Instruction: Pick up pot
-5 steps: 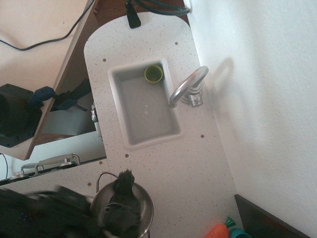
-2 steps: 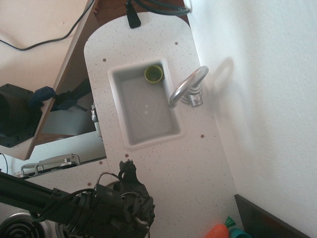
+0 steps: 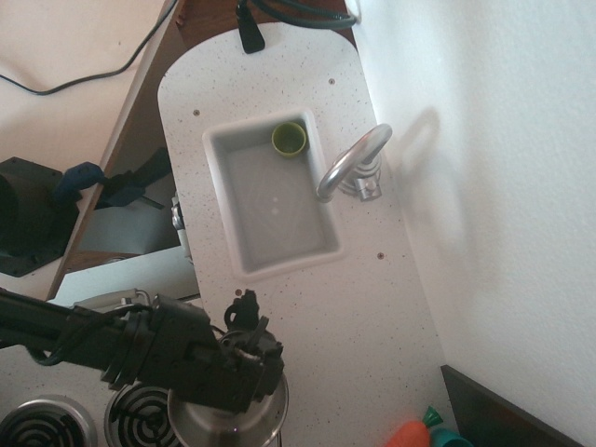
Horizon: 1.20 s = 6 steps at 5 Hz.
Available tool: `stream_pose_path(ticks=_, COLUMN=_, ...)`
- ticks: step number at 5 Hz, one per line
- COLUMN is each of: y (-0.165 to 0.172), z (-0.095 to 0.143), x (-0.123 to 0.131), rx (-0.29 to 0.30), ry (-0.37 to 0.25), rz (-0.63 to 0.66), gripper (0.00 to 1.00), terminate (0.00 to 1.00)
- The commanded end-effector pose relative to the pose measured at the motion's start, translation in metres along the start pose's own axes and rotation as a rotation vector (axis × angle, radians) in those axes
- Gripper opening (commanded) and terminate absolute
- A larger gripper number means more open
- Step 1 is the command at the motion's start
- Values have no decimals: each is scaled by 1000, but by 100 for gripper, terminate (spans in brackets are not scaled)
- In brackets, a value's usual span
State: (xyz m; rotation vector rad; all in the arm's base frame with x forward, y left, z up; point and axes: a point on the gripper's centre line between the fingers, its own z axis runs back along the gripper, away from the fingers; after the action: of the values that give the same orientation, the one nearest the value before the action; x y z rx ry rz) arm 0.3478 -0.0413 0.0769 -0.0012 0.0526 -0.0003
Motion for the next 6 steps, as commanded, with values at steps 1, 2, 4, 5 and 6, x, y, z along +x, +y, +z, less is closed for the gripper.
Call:
stream_pose_path(ticks=1, y=-11, z=24, x=5, rx=-4, ry=-79, rz=-24, gripper=0, terminate=0)
stream_pose_path(ticks=2, y=-13, z=23, x=5, rx=-21, ry=-72, rz=-15, gripper=0, terminate=0)
stream_pose_path(ticks=4, y=-17, z=22, x=5, rx=-44, ry=-66, rz=-1, gripper=0, terminate=0)
stream_pose_path(ticks=5, y=-20, z=26, x=8, rx=-35, ry=-84, rz=-9, gripper=0, terminate=0)
stream_pose_path(ticks=6, y=-32, z=44, x=12, rx=4, ry=-132, rz=-50, gripper=0, terminate=0)
